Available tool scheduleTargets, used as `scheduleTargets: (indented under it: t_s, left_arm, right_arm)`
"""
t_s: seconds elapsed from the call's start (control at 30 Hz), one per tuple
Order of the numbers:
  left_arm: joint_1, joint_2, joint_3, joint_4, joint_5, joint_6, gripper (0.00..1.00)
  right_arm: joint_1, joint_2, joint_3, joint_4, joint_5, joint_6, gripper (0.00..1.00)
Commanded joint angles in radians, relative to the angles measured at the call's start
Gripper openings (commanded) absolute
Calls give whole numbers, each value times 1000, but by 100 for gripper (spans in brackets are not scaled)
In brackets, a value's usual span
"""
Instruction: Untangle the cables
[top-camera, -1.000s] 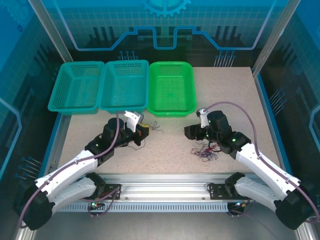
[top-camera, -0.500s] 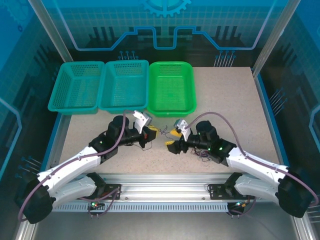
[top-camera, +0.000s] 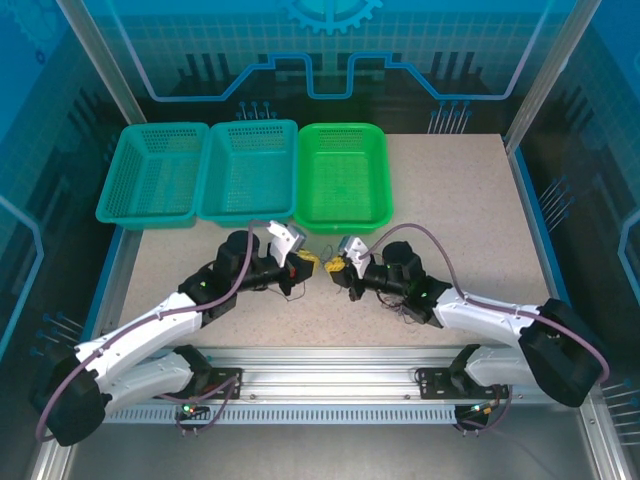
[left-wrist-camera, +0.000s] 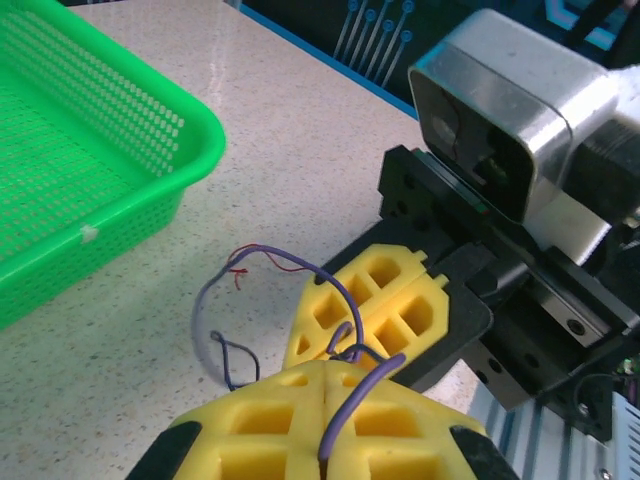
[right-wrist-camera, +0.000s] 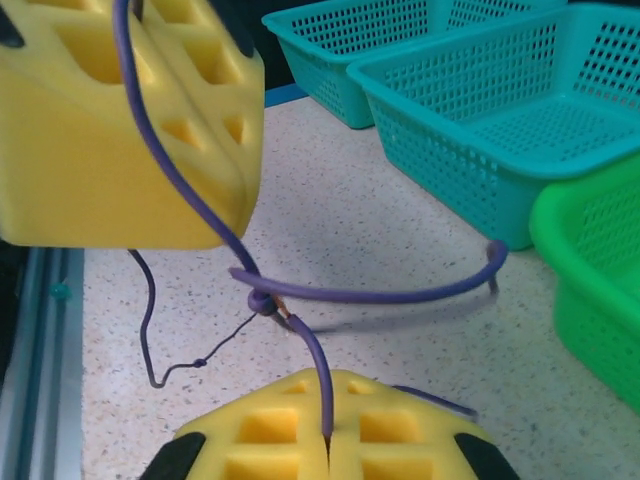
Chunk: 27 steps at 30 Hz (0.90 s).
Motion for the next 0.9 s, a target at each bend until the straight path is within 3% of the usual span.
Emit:
scheduleTargets:
  t_s: [0.0, 0.13, 0.23, 0.4, 0.63, 0.77, 0.87]
  left_arm:
    - [-4, -33, 32, -32, -162, 7, 0]
    - [20, -90, 35, -125, -392, -37, 0]
    - [78, -123, 41, -215, -490, -106, 0]
    - [188, -173, 12, -290, -508, -209, 0]
    - [213, -185, -4, -311, -534, -251, 0]
    - [227, -184, -4, -327, -530, -259, 0]
    - [228, -163, -23, -223, -334, -203, 0]
  right_arm:
    - [6, 0, 29, 10, 50, -4, 0]
    - [-9, -38, 29, -140, 271, 9, 0]
    - [-64, -110, -35, -156, 386, 78, 0]
    - [-189, -250, -57, -389, 574, 199, 0]
    - [-390, -420, -45, -652, 709, 421, 0]
    - [-495, -490, -74, -657, 620, 445, 0]
    - [-493, -477, -93, -558, 385, 350, 0]
